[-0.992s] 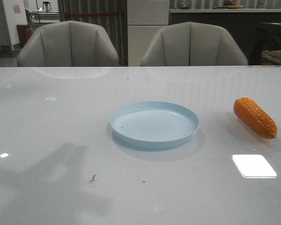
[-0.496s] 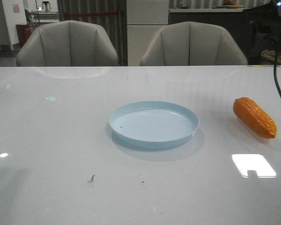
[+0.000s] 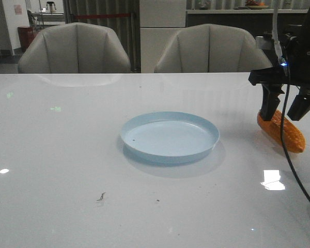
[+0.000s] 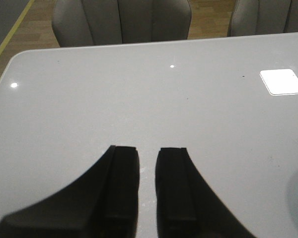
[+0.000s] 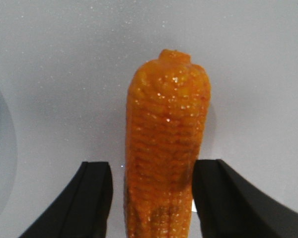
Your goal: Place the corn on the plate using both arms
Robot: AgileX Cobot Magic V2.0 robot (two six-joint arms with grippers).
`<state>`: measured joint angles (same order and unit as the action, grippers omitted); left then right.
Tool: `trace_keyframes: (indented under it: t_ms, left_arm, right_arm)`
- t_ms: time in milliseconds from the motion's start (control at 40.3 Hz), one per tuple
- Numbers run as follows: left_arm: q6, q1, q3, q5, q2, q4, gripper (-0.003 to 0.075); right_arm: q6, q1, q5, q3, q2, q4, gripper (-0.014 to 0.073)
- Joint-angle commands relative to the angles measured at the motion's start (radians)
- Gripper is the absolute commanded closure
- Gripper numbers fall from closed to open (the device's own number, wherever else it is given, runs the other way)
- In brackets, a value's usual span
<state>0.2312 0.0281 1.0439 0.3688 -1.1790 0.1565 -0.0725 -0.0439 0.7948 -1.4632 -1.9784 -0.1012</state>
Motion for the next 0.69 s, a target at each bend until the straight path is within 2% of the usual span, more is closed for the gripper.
trace_keyframes:
  t_ms: [0,496,670]
  left_arm:
    - [-0.004,-0.002,-0.004,-0.095,0.061,0.026,0.0511]
    - [-0.004,-0.002,-0.011,-0.097,0.112,0.045,0.0511]
    - [-0.004,-0.002,-0.011,-0.105,0.112,0.045,0.0511]
  right_arm:
    - [-0.016,-0.002,-0.035,-0.035,0.052,-0.014,0.0125]
    - [-0.016,-0.002,-0.037,-0.035,-0.019,0.005,0.0132]
    - [-0.048,-0.002,-0.055,-0.037,-0.019,0.013,0.0271]
